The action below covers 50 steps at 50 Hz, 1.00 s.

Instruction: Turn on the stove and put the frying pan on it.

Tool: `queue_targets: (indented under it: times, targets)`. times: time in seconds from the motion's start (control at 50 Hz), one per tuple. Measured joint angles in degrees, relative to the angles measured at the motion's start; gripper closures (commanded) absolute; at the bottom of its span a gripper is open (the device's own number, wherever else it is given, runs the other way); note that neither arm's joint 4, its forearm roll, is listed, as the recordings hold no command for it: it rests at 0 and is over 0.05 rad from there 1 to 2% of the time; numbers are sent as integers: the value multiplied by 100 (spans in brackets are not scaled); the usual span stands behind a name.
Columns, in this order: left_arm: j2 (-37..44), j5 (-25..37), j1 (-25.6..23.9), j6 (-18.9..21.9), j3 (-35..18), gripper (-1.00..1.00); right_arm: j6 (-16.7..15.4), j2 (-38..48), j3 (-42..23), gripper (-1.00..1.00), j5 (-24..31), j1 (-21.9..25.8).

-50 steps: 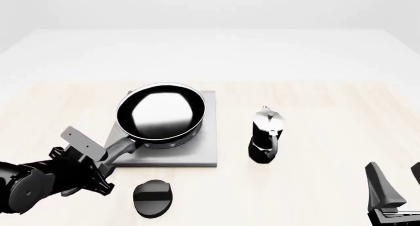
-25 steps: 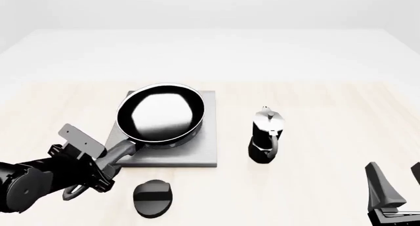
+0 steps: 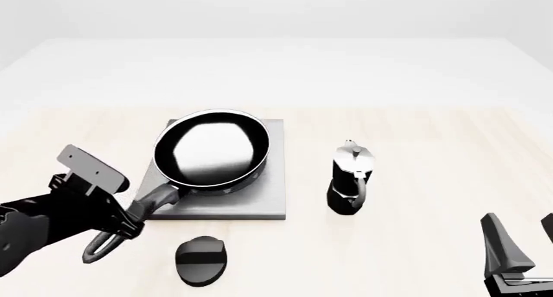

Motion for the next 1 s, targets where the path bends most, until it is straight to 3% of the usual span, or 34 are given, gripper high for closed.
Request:
queue_targets:
  times: [0.64,1.0]
  targets:
    - [-698,373,-273,-528,-667,-100,0,0,0,-100,0,0]
    - [-1404,492,-439,-676,-758,-100,0,0,0,-100,0,0]
